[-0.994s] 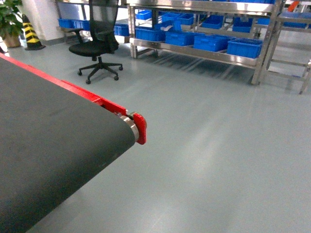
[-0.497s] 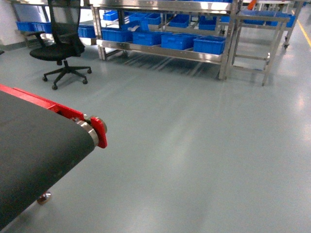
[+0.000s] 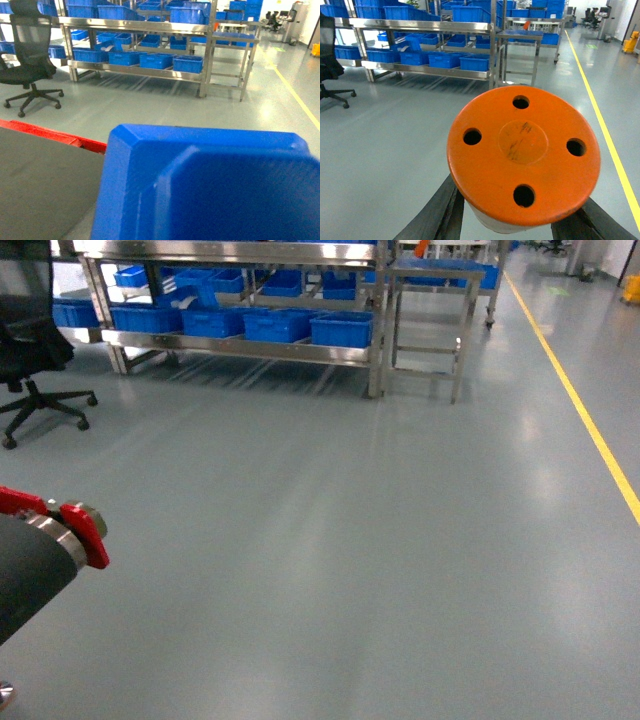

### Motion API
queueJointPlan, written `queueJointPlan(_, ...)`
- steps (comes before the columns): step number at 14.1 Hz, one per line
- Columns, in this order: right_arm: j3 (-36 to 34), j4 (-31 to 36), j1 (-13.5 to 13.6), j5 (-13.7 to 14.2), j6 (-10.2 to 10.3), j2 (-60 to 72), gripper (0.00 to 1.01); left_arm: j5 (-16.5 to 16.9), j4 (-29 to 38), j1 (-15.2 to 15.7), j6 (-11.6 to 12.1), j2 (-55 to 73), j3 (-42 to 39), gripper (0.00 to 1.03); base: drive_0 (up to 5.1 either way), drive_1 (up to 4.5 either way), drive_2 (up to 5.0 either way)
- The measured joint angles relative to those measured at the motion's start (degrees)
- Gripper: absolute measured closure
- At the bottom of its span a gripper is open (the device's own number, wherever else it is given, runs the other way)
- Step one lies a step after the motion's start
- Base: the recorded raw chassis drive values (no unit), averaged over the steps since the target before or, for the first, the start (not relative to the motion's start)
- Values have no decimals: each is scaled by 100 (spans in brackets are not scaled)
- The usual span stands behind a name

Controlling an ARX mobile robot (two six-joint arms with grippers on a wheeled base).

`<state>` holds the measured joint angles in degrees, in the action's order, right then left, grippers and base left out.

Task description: Sort blue parts and orange caps into right shelf containers

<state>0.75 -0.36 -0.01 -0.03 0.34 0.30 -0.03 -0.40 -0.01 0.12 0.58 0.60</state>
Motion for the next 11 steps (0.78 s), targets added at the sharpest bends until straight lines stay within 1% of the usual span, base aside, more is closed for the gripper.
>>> queueJointPlan(9, 0, 0, 0, 0, 0, 0, 59, 2, 0, 0, 0, 0, 0, 59, -159, -159, -159)
queueJointPlan(10, 0, 0, 0, 0, 0, 0, 59, 0, 0, 0, 0, 0, 0, 59, -166, -13, -319)
queueJointPlan(11, 0, 2, 0, 0, 0, 0, 59, 0, 0, 0, 0, 0, 0, 59, -117, 316, -550)
